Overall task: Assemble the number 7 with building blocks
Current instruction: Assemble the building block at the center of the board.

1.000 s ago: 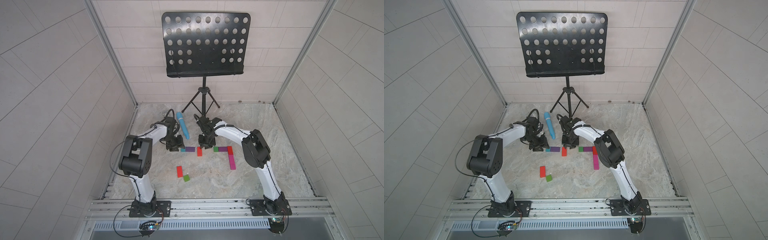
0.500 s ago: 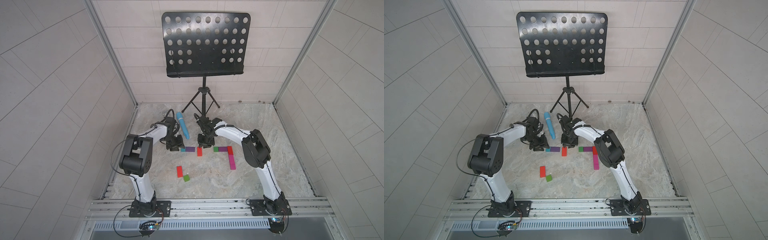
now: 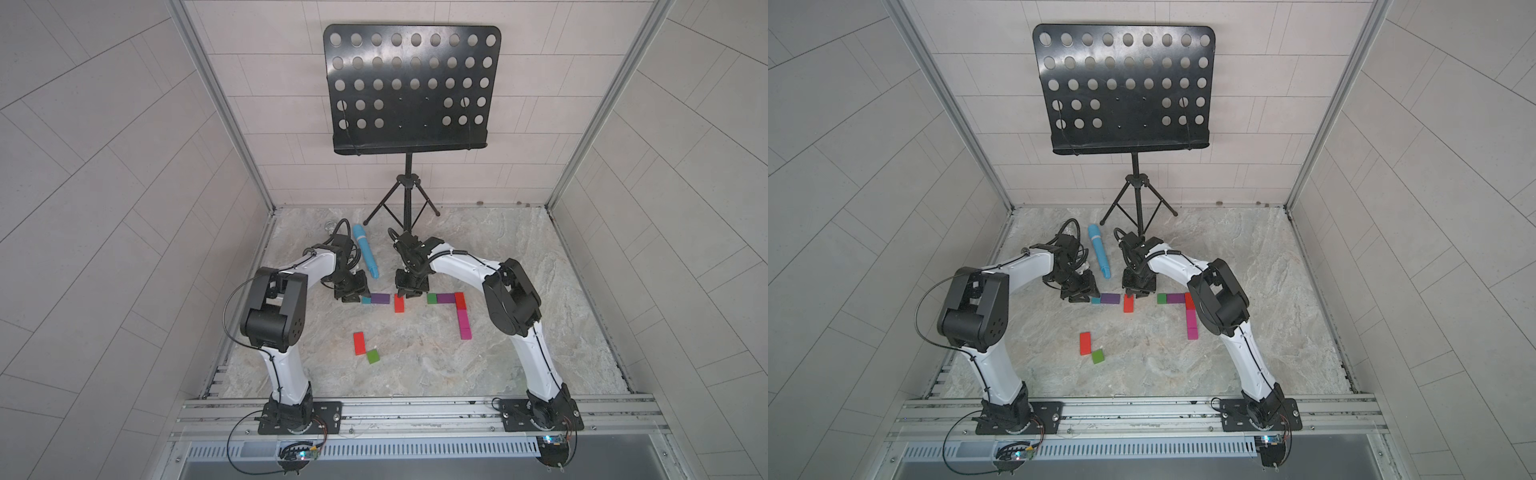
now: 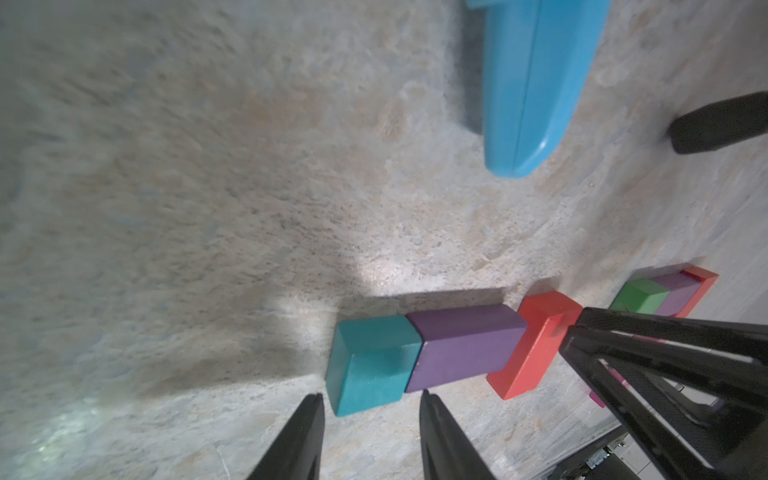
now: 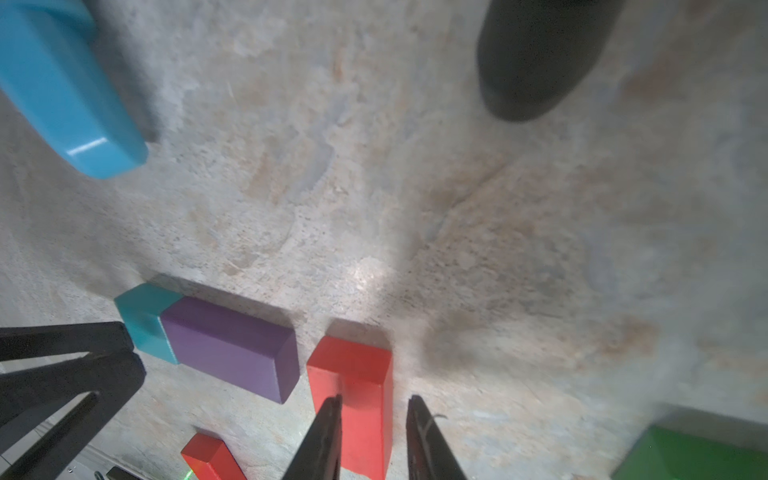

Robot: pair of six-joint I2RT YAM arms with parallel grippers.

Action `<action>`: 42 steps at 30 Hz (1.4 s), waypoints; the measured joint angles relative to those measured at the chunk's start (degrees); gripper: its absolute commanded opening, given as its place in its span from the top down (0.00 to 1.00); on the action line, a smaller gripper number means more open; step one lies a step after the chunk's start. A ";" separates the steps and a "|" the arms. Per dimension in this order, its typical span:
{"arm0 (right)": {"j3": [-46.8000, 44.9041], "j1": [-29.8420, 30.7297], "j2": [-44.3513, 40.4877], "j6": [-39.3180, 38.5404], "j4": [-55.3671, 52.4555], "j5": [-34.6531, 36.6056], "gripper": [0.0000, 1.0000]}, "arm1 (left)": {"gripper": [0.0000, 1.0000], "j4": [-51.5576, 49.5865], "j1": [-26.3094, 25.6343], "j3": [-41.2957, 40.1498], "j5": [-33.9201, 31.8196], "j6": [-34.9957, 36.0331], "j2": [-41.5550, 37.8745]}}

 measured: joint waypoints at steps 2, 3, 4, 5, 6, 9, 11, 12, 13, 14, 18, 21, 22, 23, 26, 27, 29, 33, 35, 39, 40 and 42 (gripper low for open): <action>-0.24 0.00 0.00 0.04 0.07 -0.02 0.70 | 0.57 0.02 -0.20 0.00 0.02 0.00 0.11; -0.31 0.00 0.00 0.04 0.09 -0.07 0.70 | 0.57 0.04 -0.22 0.00 0.02 0.00 0.13; -0.33 0.00 0.00 0.04 0.09 -0.11 0.69 | 0.57 0.07 -0.22 0.00 0.02 0.00 0.15; -0.33 0.00 0.02 0.02 0.09 -0.15 0.69 | 0.57 0.09 -0.22 0.00 0.02 0.00 0.15; -0.33 0.00 0.00 0.04 0.11 -0.20 0.70 | 0.57 0.15 -0.22 0.00 0.00 -0.02 0.15; -0.39 0.00 0.00 0.02 0.26 -0.22 0.70 | 0.57 0.22 -0.22 0.00 0.00 -0.02 0.22; -0.44 0.00 0.00 0.04 0.31 -0.24 0.70 | 0.58 0.39 -0.22 0.00 0.00 -0.04 0.28; -0.44 0.00 0.00 0.04 0.33 -0.28 0.70 | 0.58 0.55 -0.22 0.00 0.00 -0.15 0.33; -0.46 0.00 0.02 0.04 0.37 -0.35 0.70 | 0.58 0.61 -0.22 0.00 0.00 -0.20 0.39; -0.46 0.00 0.00 0.04 0.46 -0.42 0.70 | 0.58 0.68 -0.22 0.00 0.00 -0.22 0.44; -0.48 0.07 0.00 0.04 0.52 -0.50 0.70 | 0.58 0.90 -0.24 0.00 0.00 -0.26 0.74; -0.48 0.11 0.00 0.07 0.57 -0.63 0.70 | 0.59 0.96 -0.26 0.00 0.00 -0.26 0.76; -0.48 0.11 0.00 0.07 0.57 -0.66 0.70 | 0.59 0.98 -0.31 0.00 0.00 -0.26 0.76; -0.48 0.13 0.00 0.07 0.59 -0.70 0.70 | 0.59 0.98 -0.35 0.00 0.00 -0.26 0.76; -0.48 0.17 0.00 0.09 0.61 -0.81 0.71 | 0.59 1.03 -0.61 0.00 0.00 -0.35 0.76; -0.48 0.22 0.00 0.07 0.63 -0.83 0.71 | 0.59 1.03 -0.70 0.00 0.00 -0.37 0.76; -0.48 0.33 0.02 0.09 0.70 -0.85 0.71 | 0.59 1.03 -0.85 0.00 0.00 -0.39 0.76; -0.48 0.39 0.00 0.28 0.74 -0.85 0.71 | 0.59 1.05 -0.94 0.00 0.00 -0.39 0.76; -0.50 0.48 0.00 0.28 0.79 -0.85 0.71 | 0.59 1.03 -0.96 0.00 0.00 -0.39 0.76; -0.52 0.48 0.00 0.31 0.87 -0.85 0.71 | 0.58 1.03 -0.98 0.00 0.00 -0.39 0.76; -0.52 0.48 0.00 0.31 0.90 -0.85 0.71 | 0.58 1.05 -0.98 0.00 0.00 -0.42 0.76; -0.52 0.48 0.00 0.31 0.90 -0.83 0.71 | 0.59 1.05 -0.98 0.00 0.00 -0.42 0.76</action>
